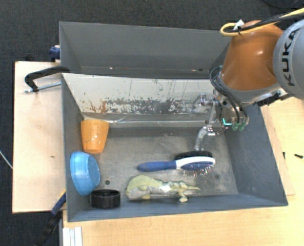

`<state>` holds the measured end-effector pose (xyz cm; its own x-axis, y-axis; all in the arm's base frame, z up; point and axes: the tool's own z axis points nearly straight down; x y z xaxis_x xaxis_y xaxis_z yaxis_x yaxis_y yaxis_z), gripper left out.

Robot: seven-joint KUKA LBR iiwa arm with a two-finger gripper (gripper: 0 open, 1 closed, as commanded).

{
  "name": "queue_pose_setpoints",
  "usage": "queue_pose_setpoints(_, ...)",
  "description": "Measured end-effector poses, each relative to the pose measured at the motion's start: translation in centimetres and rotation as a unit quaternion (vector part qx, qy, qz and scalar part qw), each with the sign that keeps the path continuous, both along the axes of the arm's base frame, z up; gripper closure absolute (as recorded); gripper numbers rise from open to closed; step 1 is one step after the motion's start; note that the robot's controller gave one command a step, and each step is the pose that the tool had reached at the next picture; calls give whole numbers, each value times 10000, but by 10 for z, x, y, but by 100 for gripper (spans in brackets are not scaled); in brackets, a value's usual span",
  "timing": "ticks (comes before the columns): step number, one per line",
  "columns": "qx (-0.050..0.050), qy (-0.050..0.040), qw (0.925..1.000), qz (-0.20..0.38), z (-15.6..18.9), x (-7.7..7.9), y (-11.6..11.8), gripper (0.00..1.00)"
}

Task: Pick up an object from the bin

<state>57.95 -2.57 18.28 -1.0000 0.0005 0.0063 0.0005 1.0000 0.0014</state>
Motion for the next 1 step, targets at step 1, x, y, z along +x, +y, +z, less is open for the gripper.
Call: queue_pose_setpoints(1,-7,-44,10000,61,-112,-55,8,0)
